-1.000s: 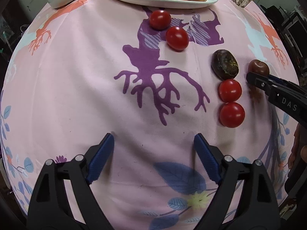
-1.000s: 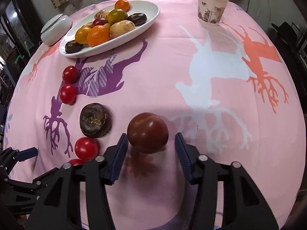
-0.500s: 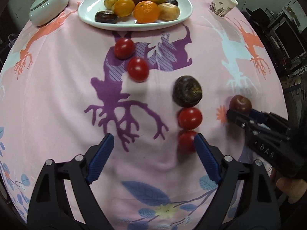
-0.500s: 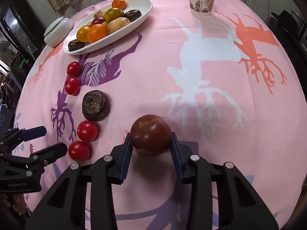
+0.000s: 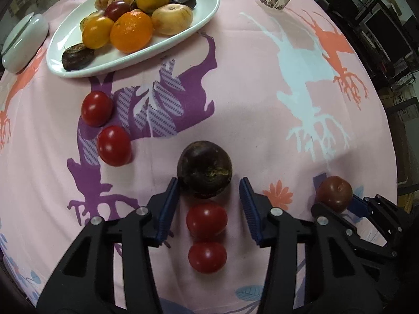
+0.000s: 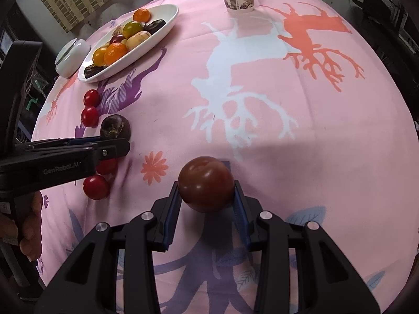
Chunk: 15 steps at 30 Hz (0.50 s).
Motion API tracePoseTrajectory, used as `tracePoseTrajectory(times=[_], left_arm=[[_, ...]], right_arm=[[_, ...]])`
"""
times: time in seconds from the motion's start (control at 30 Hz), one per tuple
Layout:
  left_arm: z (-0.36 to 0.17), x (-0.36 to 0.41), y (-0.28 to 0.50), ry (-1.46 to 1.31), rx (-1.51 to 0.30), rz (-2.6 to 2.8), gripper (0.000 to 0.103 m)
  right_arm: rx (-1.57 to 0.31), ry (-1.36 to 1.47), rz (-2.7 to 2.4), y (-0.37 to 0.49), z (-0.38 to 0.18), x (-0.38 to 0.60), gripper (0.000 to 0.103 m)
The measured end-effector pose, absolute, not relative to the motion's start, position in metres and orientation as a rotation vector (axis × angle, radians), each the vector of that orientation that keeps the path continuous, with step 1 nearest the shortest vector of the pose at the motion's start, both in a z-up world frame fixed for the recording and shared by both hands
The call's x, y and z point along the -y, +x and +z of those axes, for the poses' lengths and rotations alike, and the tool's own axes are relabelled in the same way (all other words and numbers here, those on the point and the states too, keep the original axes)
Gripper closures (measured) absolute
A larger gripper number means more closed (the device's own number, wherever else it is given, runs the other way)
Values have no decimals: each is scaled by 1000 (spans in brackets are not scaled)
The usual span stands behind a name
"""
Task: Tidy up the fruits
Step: 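Grasp the dark red tomato with the right tool while the left tool grasps the dark brown fruit, then carry both fruits onto the white plate and open both tools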
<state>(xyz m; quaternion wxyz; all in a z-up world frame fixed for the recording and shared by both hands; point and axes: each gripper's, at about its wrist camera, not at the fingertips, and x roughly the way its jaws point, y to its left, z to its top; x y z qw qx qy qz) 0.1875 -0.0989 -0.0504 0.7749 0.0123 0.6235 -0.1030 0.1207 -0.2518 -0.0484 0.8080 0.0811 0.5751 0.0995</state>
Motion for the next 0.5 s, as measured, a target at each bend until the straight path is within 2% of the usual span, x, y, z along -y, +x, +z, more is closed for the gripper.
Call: tracePoseTrajectory(times=[0.13, 0.5], left_arm=[[-50, 99, 194, 33, -1333, -218, 61], [-20, 45, 177, -100, -1261, -193, 61]], right_arm=[[-1234, 165, 214, 121, -50, 249, 64], [-1215, 172, 250, 132, -35, 234, 64]])
